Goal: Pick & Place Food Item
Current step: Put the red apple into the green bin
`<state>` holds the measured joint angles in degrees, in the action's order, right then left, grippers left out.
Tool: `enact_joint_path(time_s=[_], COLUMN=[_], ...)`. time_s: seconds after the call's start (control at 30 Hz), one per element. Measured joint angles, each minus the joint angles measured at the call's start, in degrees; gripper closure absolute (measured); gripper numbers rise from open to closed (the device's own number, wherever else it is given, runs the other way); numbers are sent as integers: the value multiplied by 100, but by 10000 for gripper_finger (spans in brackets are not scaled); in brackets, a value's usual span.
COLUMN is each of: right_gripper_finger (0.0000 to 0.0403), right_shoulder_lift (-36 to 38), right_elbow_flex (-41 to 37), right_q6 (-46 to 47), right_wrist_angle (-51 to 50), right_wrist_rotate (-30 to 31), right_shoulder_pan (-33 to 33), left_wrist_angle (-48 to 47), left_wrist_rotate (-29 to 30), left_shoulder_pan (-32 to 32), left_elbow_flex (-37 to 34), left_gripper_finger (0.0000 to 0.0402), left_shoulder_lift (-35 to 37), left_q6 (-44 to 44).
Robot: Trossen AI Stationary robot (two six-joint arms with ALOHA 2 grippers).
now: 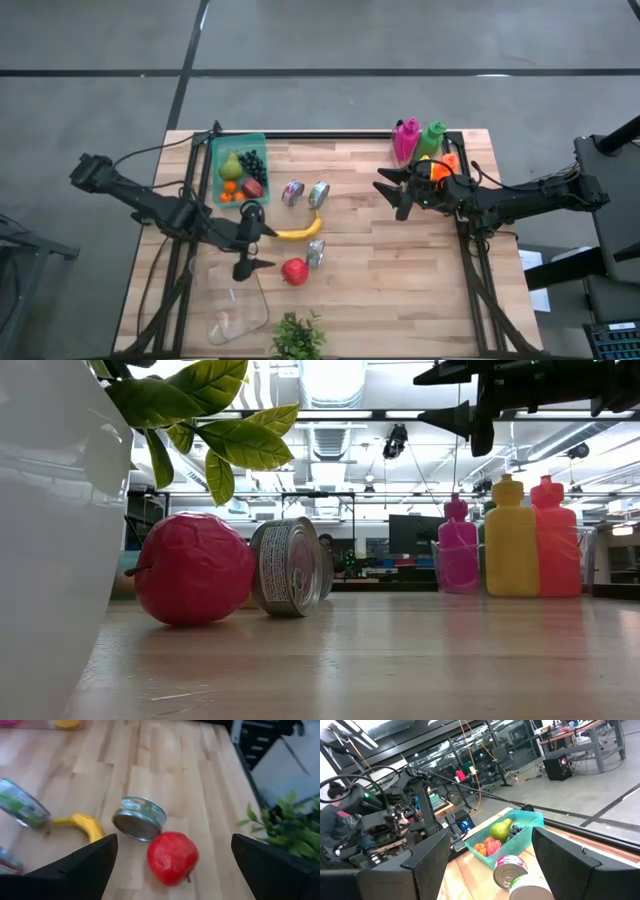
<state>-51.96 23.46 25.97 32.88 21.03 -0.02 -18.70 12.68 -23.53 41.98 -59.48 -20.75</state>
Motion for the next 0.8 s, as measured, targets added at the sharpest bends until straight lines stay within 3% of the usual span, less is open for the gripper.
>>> enact_joint_path(time_s=[0.2,0.63,0.8], right_gripper_finger=[126,126,126], right_shoulder_lift=[0,-1,-1], right_elbow_flex=[1,1,1], right_q6=[-1,-1,-1], right_wrist_angle=[0,-1,1], right_wrist_rotate=[-1,0,-1], right_shoulder_pan=[0,-2,1], left_wrist_angle=[-56,-234,-146], left_wrist_rotate=[-354,-376,-441], left_shoulder_pan=[0,0,-2], left_elbow_flex=[-3,-3,-3], left_gripper_finger=[9,9,9], left_shoulder_lift=[0,2,2], left_q6=[5,-373,-1041])
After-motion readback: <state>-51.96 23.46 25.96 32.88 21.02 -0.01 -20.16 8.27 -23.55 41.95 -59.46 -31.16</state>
